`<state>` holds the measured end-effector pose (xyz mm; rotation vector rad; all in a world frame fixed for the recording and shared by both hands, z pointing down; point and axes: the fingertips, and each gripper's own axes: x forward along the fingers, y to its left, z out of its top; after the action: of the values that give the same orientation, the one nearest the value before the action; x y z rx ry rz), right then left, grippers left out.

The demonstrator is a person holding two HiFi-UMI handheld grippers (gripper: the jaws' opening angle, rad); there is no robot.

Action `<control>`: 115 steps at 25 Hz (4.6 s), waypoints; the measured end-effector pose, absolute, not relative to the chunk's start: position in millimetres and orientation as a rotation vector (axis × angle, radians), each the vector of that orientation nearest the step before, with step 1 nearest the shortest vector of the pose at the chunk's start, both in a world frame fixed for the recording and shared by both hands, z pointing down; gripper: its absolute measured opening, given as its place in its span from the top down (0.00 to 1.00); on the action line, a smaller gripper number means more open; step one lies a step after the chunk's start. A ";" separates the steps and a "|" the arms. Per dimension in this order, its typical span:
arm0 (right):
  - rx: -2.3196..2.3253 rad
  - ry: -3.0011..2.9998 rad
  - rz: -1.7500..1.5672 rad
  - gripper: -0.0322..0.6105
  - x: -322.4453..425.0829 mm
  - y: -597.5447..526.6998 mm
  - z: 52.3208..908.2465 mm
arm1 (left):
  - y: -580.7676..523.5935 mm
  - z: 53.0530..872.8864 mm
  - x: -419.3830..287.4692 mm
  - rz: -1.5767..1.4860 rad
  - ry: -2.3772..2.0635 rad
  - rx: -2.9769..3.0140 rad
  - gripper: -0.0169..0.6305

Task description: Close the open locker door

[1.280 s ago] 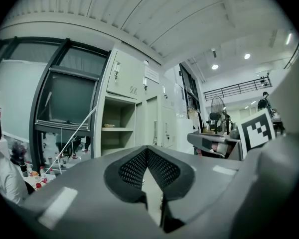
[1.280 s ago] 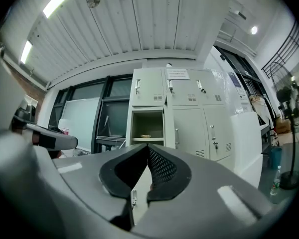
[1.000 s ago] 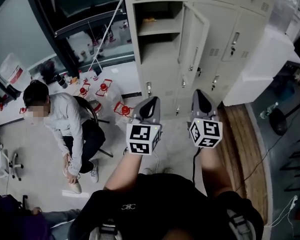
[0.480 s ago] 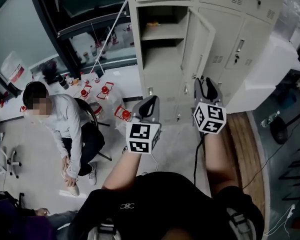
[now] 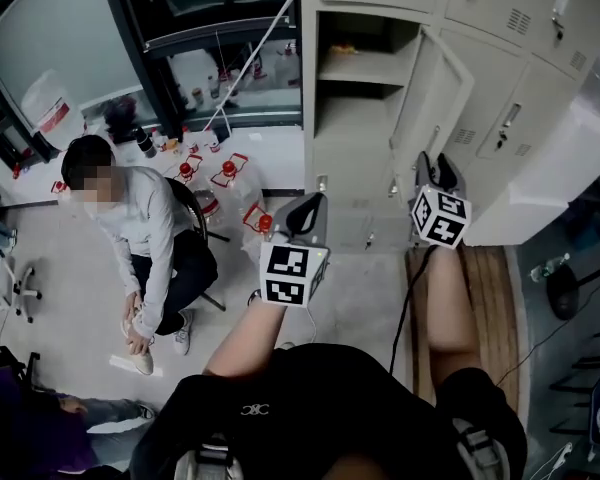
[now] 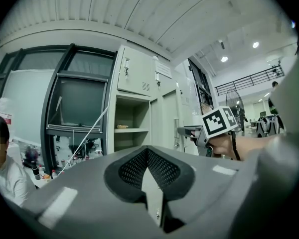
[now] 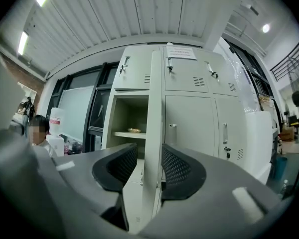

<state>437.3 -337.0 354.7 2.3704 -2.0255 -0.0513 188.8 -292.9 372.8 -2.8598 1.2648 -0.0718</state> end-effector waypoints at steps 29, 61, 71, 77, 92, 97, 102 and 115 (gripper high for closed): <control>2.434 -1.987 -0.030 0.75 329.7 -402.2 357.7 | -338.2 387.5 83.7 -0.049 1.434 -2.816 0.97; 2.405 -1.917 0.029 0.79 260.3 -565.3 358.5 | -402.9 379.3 -7.5 -0.042 1.560 -2.709 0.97; 2.380 -1.903 0.018 0.80 260.7 -608.6 357.1 | -407.0 377.1 -34.5 -0.065 1.651 -2.642 0.97; 2.375 -1.962 0.021 0.81 264.5 -623.7 355.9 | -407.6 378.0 -45.9 -0.076 1.696 -2.610 0.97; 2.264 -2.290 -0.182 0.93 238.1 -537.0 308.5 | -409.9 373.3 -9.6 -0.064 1.656 -2.640 0.97; 2.187 -2.421 -0.267 0.93 217.5 -462.0 305.7 | -407.2 372.8 16.8 -0.046 1.615 -2.668 0.97; 2.135 -2.440 -0.230 0.94 211.5 -417.2 334.8 | -400.9 377.5 43.2 -0.049 1.582 -2.696 0.97; 2.091 -2.519 -0.158 0.94 212.7 -404.6 347.0 | -391.9 381.4 54.2 -0.086 1.590 -2.667 0.97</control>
<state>212.7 -404.6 347.0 2.0907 -2.5186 -0.1582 54.2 -391.9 381.4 -2.6673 1.5899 -0.0862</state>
